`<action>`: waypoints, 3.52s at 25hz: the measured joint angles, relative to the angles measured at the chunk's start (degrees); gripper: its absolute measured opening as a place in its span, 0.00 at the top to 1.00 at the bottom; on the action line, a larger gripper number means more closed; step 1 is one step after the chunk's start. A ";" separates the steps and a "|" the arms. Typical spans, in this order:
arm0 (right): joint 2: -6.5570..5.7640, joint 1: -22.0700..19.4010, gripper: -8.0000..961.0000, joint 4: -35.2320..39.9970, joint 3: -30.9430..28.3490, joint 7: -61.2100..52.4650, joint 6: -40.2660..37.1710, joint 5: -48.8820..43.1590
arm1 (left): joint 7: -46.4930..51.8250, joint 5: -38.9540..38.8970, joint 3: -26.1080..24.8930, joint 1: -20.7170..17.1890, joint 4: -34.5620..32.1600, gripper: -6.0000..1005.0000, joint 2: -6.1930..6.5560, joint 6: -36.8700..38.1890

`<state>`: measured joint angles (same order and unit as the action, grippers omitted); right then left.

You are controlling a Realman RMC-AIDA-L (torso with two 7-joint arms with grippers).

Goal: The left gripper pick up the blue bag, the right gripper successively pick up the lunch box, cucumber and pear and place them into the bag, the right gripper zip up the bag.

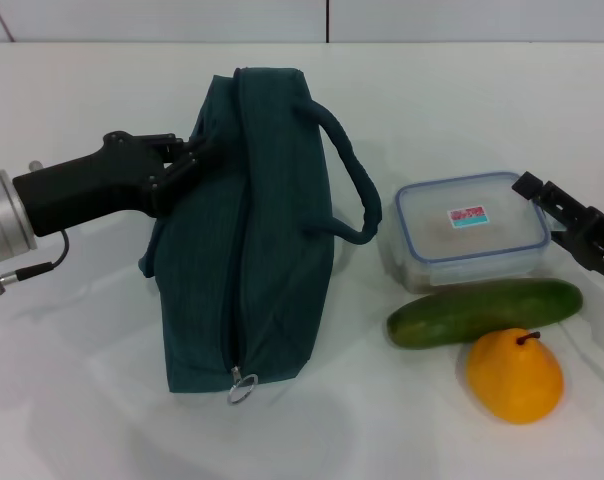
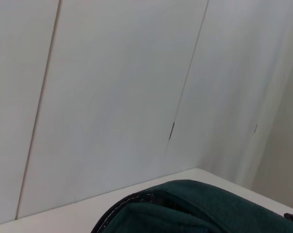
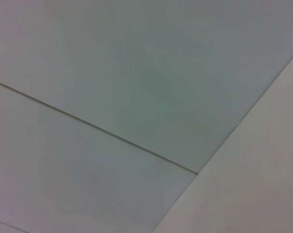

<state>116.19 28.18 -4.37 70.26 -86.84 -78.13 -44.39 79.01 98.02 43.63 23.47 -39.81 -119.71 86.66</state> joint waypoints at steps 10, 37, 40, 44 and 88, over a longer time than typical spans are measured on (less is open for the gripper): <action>0.00 -0.05 0.33 0.76 -0.33 -0.24 0.86 0.01 | -0.31 -0.03 -0.03 0.00 0.00 0.90 0.00 0.00; 0.00 -0.52 0.69 2.17 0.01 0.35 1.38 0.04 | -0.79 -0.02 -0.03 -0.09 -0.01 0.90 0.00 -0.01; 0.00 -0.56 0.69 2.17 -0.03 0.57 1.40 0.01 | -0.79 -0.02 -0.03 -0.09 0.12 0.90 0.00 -0.08; 0.00 -0.62 0.74 2.17 -0.16 1.41 1.20 0.00 | -1.24 -0.02 -0.03 0.08 0.53 0.90 0.00 -0.18; -1.47 -3.48 0.89 15.72 3.31 9.50 0.93 -1.05 | -1.20 -3.13 -0.13 -0.30 0.17 0.91 0.25 3.19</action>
<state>114.72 24.71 11.36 73.56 -77.34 -77.20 -45.45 77.81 94.90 43.50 23.16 -39.63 -119.46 89.85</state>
